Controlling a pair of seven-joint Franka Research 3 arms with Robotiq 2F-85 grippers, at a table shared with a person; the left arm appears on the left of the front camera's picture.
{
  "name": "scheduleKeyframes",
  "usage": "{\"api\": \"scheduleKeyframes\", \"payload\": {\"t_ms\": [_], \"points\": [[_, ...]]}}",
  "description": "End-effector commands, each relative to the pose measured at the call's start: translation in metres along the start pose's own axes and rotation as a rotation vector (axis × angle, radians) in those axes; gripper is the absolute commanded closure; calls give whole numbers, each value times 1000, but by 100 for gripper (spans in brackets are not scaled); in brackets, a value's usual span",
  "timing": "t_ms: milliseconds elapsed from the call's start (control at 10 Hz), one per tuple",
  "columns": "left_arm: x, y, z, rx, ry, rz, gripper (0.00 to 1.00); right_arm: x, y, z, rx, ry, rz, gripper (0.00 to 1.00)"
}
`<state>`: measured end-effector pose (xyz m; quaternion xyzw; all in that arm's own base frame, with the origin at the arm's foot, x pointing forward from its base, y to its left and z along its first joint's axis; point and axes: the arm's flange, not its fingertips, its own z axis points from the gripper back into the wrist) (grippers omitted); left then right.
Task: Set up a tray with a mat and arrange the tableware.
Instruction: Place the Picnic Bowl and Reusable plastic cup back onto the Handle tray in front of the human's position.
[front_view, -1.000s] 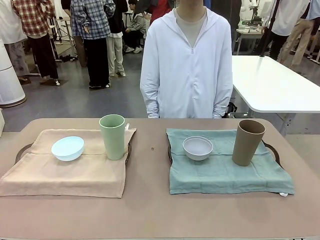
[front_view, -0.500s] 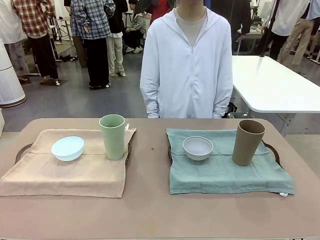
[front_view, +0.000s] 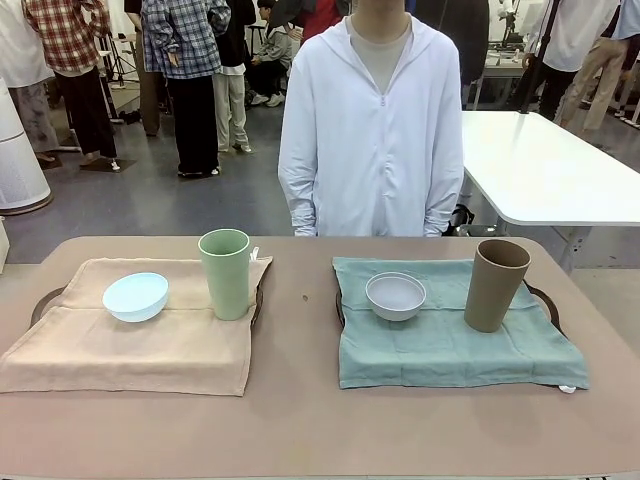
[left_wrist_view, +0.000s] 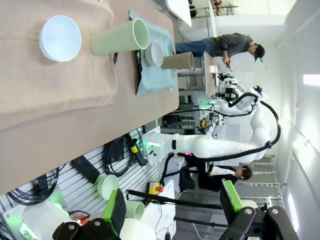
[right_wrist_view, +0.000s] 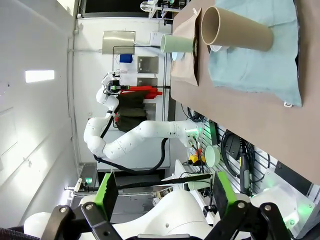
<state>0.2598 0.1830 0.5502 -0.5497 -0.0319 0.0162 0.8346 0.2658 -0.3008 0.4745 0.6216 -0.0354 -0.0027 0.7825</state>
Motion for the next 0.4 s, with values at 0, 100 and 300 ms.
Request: {"api": "scheduleKeyframes", "payload": {"t_ms": [0, 100, 300], "points": [[-2, 1, 1, -10, -2, -3, 0, 1, -2, -1, 5, -7, -5, 0], [-2, 1, 1, -10, -2, -3, 0, 1, -2, -1, 5, -7, -5, 0], [-2, 1, 1, -10, -2, -3, 0, 1, -2, -1, 5, -7, -5, 0]]}}
